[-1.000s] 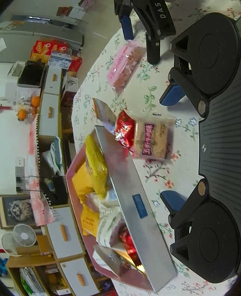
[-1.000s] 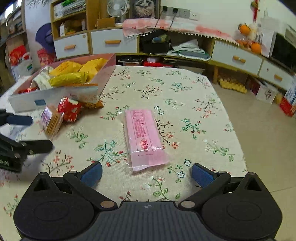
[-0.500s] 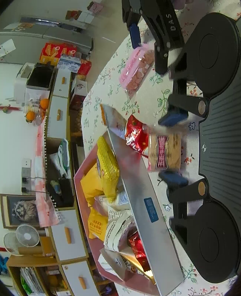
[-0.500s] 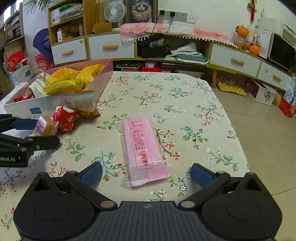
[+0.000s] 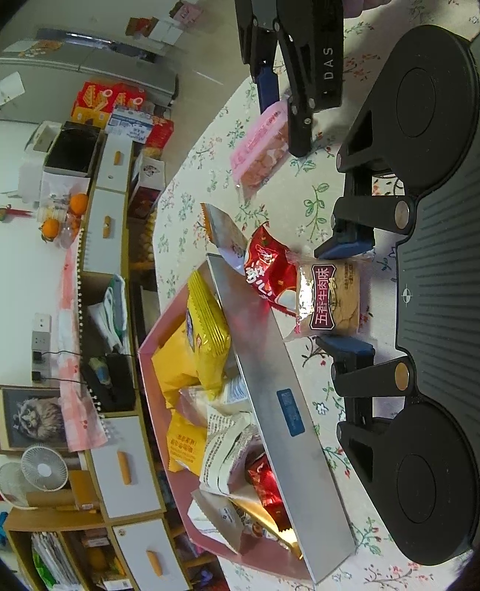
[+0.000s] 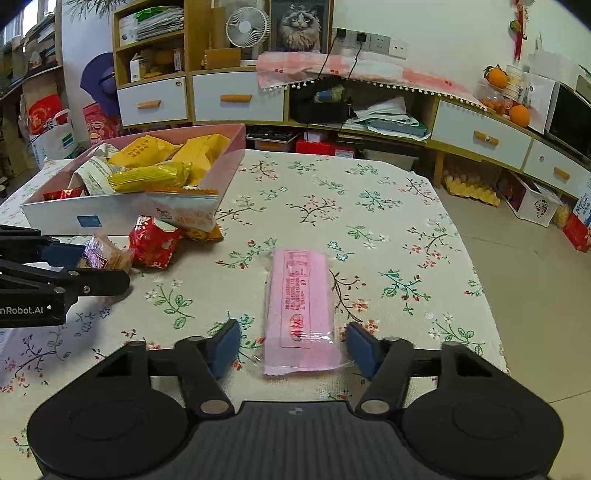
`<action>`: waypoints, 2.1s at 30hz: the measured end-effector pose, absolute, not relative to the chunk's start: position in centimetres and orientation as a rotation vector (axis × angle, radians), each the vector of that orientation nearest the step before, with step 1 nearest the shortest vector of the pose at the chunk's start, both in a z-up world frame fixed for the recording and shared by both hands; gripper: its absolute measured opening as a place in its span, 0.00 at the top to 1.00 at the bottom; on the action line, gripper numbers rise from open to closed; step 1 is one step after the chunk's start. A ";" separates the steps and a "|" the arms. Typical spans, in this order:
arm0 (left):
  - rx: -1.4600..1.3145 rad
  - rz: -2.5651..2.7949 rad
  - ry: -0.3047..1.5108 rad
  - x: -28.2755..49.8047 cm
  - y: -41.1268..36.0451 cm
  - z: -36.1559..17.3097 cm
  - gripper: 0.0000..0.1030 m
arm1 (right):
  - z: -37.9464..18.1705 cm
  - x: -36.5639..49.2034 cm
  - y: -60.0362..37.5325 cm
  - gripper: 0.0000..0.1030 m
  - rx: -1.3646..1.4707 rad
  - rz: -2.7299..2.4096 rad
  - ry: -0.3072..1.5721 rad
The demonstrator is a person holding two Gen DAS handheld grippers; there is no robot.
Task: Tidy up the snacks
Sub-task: 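Lift the cake packet with the left tool while the right tool lifts the pink packet, then lower the cake and pink packets into the pink box and open both tools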
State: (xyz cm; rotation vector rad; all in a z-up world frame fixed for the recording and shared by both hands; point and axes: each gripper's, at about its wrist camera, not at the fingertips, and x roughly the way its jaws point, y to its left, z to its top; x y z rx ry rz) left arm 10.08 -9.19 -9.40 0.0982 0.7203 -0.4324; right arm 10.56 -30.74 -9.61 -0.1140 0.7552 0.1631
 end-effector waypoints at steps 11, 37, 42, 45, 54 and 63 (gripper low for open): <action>0.086 -0.412 0.755 9.4 -7.8 -8.2 0.63 | -7.9 10.7 -30.1 0.97 -0.065 0.159 0.719; -0.001 -0.355 0.743 9.4 -2.5 -5.0 0.63 | -3.8 9.6 -29.3 0.98 0.006 0.172 0.626; -0.013 -0.348 0.731 9.5 -1.8 -4.4 0.63 | -3.2 9.7 -28.9 0.98 0.025 0.178 0.608; -0.012 -0.341 0.723 9.6 -1.4 -4.1 0.63 | -2.8 9.9 -28.4 0.98 0.028 0.187 0.600; -0.017 -0.321 0.714 10.2 -0.2 -3.7 0.63 | -2.0 10.9 -25.3 0.98 0.042 0.238 0.579; -0.028 -0.280 0.711 11.4 2.0 -3.8 0.63 | -1.4 11.8 -22.4 0.98 0.056 0.283 0.564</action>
